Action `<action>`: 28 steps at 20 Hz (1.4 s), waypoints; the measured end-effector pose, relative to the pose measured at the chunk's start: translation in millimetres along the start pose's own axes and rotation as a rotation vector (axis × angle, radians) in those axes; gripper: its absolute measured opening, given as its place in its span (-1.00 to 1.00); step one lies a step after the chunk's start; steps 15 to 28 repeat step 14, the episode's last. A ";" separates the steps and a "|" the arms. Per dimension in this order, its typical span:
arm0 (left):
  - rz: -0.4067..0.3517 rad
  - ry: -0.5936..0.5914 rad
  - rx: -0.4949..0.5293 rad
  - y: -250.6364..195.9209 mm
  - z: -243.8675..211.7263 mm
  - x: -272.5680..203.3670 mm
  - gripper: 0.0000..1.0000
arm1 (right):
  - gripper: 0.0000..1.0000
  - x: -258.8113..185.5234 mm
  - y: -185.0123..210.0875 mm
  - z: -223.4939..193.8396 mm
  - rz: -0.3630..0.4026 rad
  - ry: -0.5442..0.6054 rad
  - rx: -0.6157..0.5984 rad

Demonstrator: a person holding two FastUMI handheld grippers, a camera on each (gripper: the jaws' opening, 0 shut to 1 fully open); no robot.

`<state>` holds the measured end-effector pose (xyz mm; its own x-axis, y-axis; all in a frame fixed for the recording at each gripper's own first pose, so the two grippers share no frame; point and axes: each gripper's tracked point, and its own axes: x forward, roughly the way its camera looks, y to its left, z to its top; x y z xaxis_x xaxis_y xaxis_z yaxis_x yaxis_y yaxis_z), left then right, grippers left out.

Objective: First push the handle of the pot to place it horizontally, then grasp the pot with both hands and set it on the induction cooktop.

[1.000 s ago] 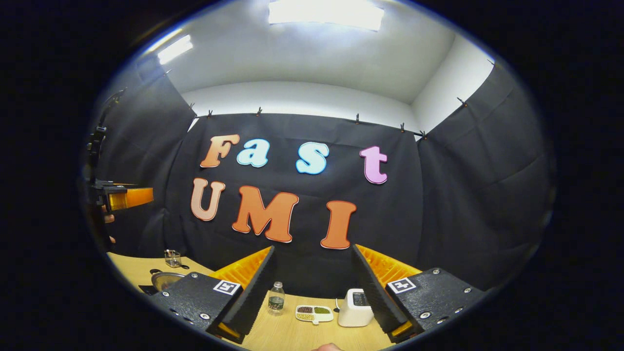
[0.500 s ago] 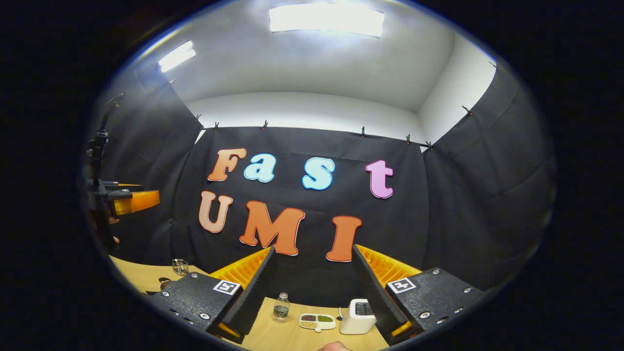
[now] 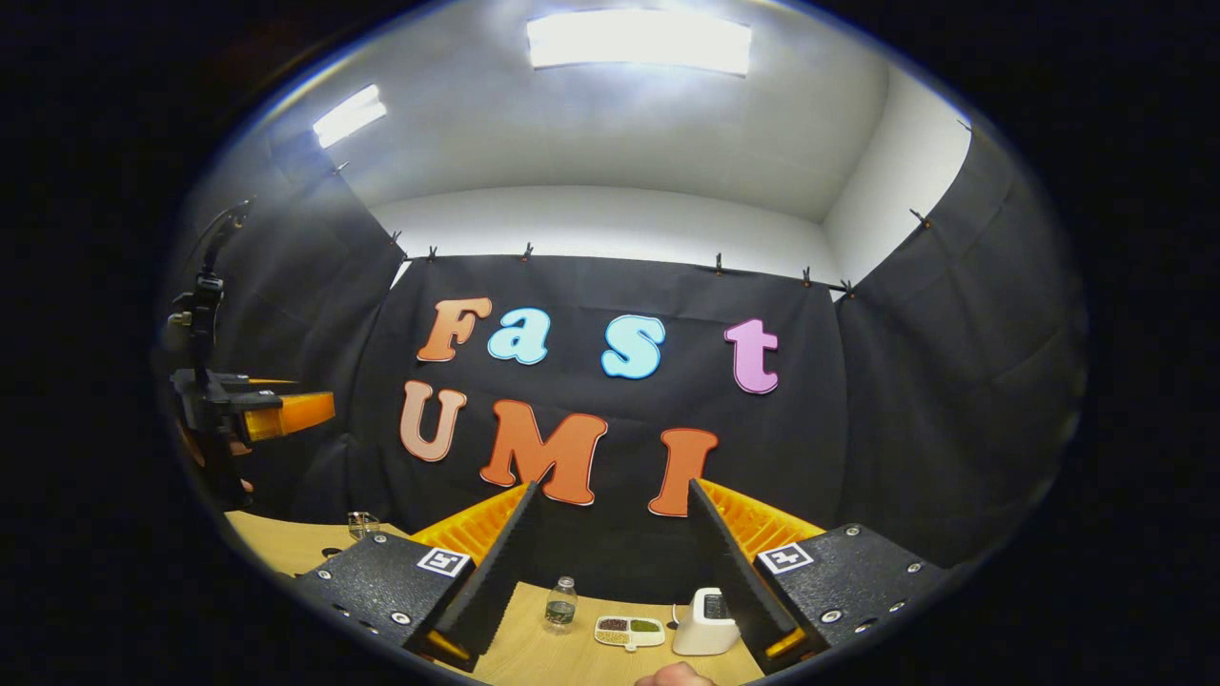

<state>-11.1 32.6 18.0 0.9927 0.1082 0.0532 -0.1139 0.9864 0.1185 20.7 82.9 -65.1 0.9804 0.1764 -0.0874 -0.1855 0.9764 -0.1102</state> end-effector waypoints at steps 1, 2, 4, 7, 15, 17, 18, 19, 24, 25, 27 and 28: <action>-0.001 0.000 0.002 -0.3 0.2 0.7 0.97 | 0.88 -1.8 -1.4 0.1 -0.002 -0.003 0.000; -0.004 -0.001 0.005 -1.4 0.3 0.8 0.97 | 0.88 0.1 -0.4 -1.0 -0.001 -0.003 -0.002; 0.004 -0.003 0.019 1.5 1.0 0.6 0.93 | 0.88 -0.8 -2.0 -0.8 -0.003 -0.006 -0.002; 0.017 -0.011 0.026 4.8 2.5 0.9 0.97 | 0.88 -0.6 -5.0 -1.5 -0.010 -0.005 -0.009; 0.022 -0.018 0.032 7.4 5.8 -0.3 0.97 | 0.89 1.5 -1.9 -7.2 0.002 0.001 -0.011; 0.022 -0.018 0.032 7.4 5.8 -0.3 0.97 | 0.89 1.5 -1.9 -7.2 0.002 0.001 -0.011; 0.022 -0.018 0.032 7.4 5.8 -0.3 0.97 | 0.89 1.5 -1.9 -7.2 0.002 0.001 -0.011; 0.022 -0.018 0.032 7.4 5.8 -0.3 0.97 | 0.89 1.5 -1.9 -7.2 0.002 0.001 -0.011; 0.022 -0.018 0.032 7.4 5.8 -0.3 0.97 | 0.89 1.5 -1.9 -7.2 0.002 0.001 -0.011; 0.022 -0.018 0.032 7.4 5.8 -0.3 0.97 | 0.89 1.5 -1.9 -7.2 0.002 0.001 -0.011; 0.022 -0.018 0.032 7.4 5.8 -0.3 0.97 | 0.89 1.5 -1.9 -7.2 0.002 0.001 -0.011; 0.022 -0.018 0.032 7.4 5.8 -0.3 0.97 | 0.89 1.5 -1.9 -7.2 0.002 0.001 -0.011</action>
